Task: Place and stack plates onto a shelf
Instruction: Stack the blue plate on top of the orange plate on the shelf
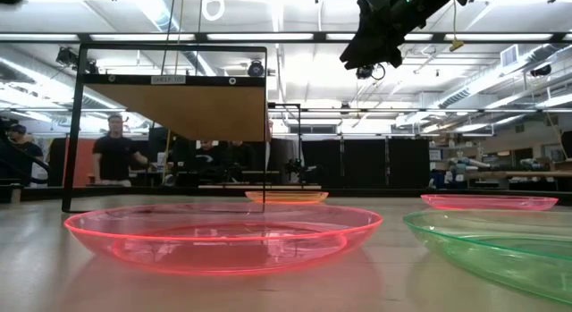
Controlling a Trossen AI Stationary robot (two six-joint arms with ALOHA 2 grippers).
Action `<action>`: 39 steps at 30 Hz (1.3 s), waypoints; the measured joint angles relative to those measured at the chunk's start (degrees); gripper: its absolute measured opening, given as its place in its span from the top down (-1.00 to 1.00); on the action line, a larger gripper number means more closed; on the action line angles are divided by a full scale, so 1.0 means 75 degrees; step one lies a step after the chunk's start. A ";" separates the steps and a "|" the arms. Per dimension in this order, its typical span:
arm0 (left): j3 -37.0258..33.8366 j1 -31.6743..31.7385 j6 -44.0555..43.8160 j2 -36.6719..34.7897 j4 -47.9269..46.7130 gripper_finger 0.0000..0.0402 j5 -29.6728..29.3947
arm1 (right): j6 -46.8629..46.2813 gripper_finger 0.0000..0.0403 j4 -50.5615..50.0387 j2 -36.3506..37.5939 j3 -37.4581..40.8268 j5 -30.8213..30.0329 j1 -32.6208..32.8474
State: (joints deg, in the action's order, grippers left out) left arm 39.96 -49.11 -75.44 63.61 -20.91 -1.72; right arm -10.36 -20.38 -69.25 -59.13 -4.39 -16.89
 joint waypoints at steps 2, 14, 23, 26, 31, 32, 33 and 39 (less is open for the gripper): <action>0.0271 0.0063 0.0278 0.0000 -0.0022 0.99 -0.0117 | 0.0001 0.31 0.0000 0.0000 0.0000 0.0000 0.0000; 0.1722 0.1319 0.2733 0.0000 -0.0115 0.99 -0.0378 | 0.0001 0.31 0.0003 0.0000 0.0000 0.0000 -0.0001; 0.3113 0.3070 0.4025 0.0000 -0.1602 0.99 -0.0250 | 0.0001 0.31 0.0003 0.0000 0.0000 -0.0001 0.0001; 0.3581 0.3814 0.4346 0.0000 -0.2135 0.99 -0.0253 | 0.0001 0.31 0.0003 0.0000 0.0000 -0.0001 0.0001; 0.4150 0.5199 0.4842 0.0000 -0.2495 0.99 -0.0064 | 0.0003 0.31 0.0003 0.0000 0.0000 -0.0001 -0.0001; 0.4225 0.5475 0.4956 0.0000 -0.2510 0.99 0.0019 | 0.0001 0.31 0.0003 0.0000 0.0001 -0.0001 0.0001; 0.4291 0.5755 0.5065 0.0000 -0.2517 0.99 0.0120 | 0.0003 0.31 0.0003 0.0000 0.0000 -0.0001 0.0001; 0.4401 0.7509 0.5716 0.0000 -0.2575 0.99 0.0771 | 0.0004 0.31 0.0000 0.0000 0.0000 -0.0001 0.0001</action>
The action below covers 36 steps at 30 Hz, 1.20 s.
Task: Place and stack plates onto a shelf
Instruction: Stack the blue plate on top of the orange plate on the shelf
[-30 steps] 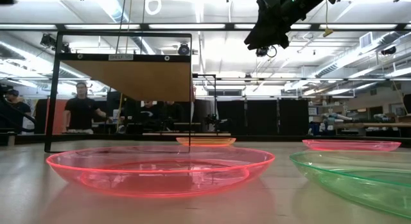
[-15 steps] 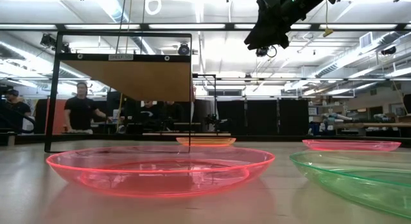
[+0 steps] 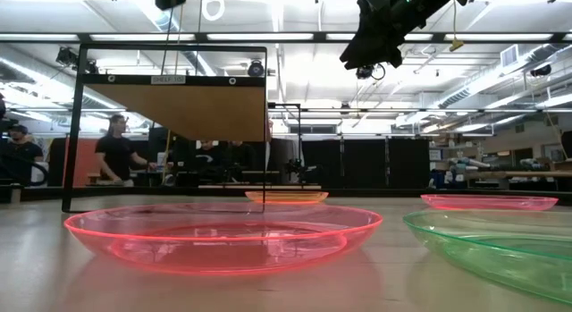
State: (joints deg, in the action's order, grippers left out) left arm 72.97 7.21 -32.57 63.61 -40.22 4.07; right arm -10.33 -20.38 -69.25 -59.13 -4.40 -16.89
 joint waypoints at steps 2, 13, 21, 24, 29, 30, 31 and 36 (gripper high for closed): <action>0.0000 0.0567 0.0137 0.0004 -0.0054 0.99 0.0110 | 0.0000 0.31 0.0000 0.0000 0.0003 -0.0001 -0.0002; 0.0000 0.3406 0.0695 0.0020 -0.0212 0.99 0.0223 | 0.0000 0.31 -0.0003 0.0000 0.0000 0.0001 -0.0001; -0.0006 0.4562 0.0718 0.0400 -0.0212 0.99 0.0233 | 0.0000 0.31 -0.0003 0.0000 0.0000 0.0000 -0.0001; -0.0006 0.4782 0.0718 0.0775 -0.0198 0.99 0.0234 | 0.0000 0.31 -0.0003 0.0000 0.0000 0.0001 -0.0001; -0.0009 0.5139 0.0716 0.1424 -0.0108 0.99 0.0239 | 0.0000 0.31 -0.0003 0.0000 0.0000 0.0001 -0.0002; -0.0009 0.5202 0.0716 0.1556 -0.0101 0.99 0.0237 | 0.0000 0.31 -0.0003 0.0000 0.0000 -0.0001 0.0000; -0.0009 0.5257 0.0716 0.1685 -0.0092 0.99 0.0237 | 0.0000 0.31 -0.0003 0.0000 0.0000 -0.0001 0.0000; -0.0012 0.5546 0.0713 0.2207 -0.0091 0.99 0.0237 | 0.0000 0.31 -0.0003 0.0000 0.0000 0.0001 -0.0002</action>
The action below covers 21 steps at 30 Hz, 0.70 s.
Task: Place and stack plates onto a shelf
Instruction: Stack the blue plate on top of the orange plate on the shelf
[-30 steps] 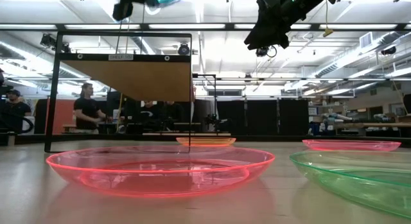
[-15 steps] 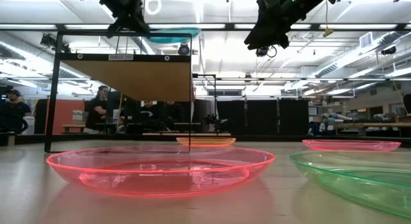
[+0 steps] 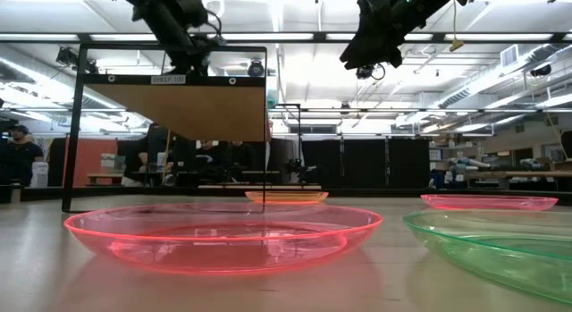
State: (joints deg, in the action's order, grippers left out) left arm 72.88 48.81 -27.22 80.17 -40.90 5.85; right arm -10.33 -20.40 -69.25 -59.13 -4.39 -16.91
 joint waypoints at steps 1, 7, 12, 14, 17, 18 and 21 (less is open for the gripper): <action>0.0000 0.0044 -0.0003 0.0092 -0.0003 0.99 0.0000 | 0.0000 0.31 0.0000 0.0000 0.0000 0.0000 0.0002; 0.0000 0.0088 -0.0085 0.0453 -0.0019 0.99 0.0176 | 0.0000 0.31 -0.0003 0.0000 0.0000 -0.0002 0.0000; 0.0000 0.0086 -0.0081 0.0561 -0.0238 0.99 0.0269 | 0.0000 0.31 -0.0003 0.0000 0.0000 -0.0002 0.0002; 0.0000 0.0088 -0.0080 0.0561 -0.0287 0.98 0.0262 | 0.0000 0.31 -0.0003 0.0000 0.0000 0.0000 0.0000; 0.0000 0.0086 -0.0078 0.0561 -0.0404 0.94 0.0256 | 0.0000 0.31 -0.0003 0.0000 0.0000 -0.0002 0.0003; 0.0000 0.0086 -0.0065 0.0561 -0.0431 0.92 0.0248 | 0.0000 0.31 -0.0003 0.0000 0.0000 -0.0001 0.0002; 0.0000 0.0086 0.0136 0.0561 -0.0543 0.90 0.0167 | 0.0000 0.31 -0.0004 0.0000 0.0000 -0.0002 0.0000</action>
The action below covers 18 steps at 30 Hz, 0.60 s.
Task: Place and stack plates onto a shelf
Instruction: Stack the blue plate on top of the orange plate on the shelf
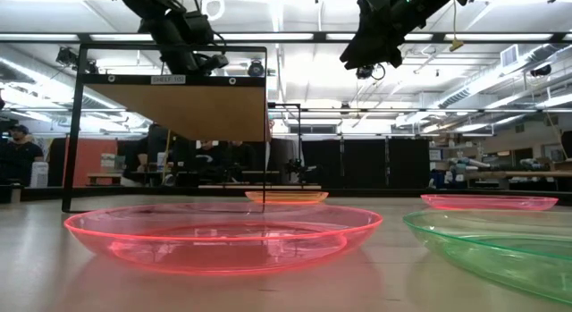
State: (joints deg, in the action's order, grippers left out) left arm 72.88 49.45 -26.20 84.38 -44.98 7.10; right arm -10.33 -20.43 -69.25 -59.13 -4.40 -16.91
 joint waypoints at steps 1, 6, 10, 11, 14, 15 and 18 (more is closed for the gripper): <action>0.0000 0.0000 0.0083 0.0000 0.0009 0.90 -0.0091 | 0.0000 0.31 0.0000 0.0000 0.0000 0.0002 0.0002; 0.0000 0.0000 0.0182 0.0000 -0.0086 0.88 -0.0758 | 0.0000 0.31 -0.0002 0.0000 0.0000 0.0000 0.0000; 0.0000 0.0000 0.0182 0.0000 -0.0131 0.88 -0.0804 | 0.0000 0.31 -0.0002 0.0000 0.0000 0.0000 0.0000; 0.0000 -0.0007 0.0182 0.0000 -0.0133 0.88 -0.0782 | 0.0000 0.31 -0.0002 0.0000 0.0000 0.0000 0.0003; 0.0000 -0.0058 0.0183 0.0000 -0.0139 0.88 -0.0717 | 0.0000 0.31 -0.0002 0.0000 0.0000 0.0003 0.0003; 0.0000 -0.0073 0.0188 0.0000 -0.0139 0.88 -0.0644 | 0.0000 0.31 -0.0002 0.0000 0.0000 0.0000 0.0000; 0.0000 -0.0079 0.0191 0.0000 -0.0139 0.88 -0.0403 | 0.0000 0.31 -0.0002 0.0000 0.0000 0.0001 0.0001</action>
State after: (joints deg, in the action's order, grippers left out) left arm 72.88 48.86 -24.77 84.38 -46.02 4.08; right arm -10.33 -20.45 -69.25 -59.13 -4.40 -16.90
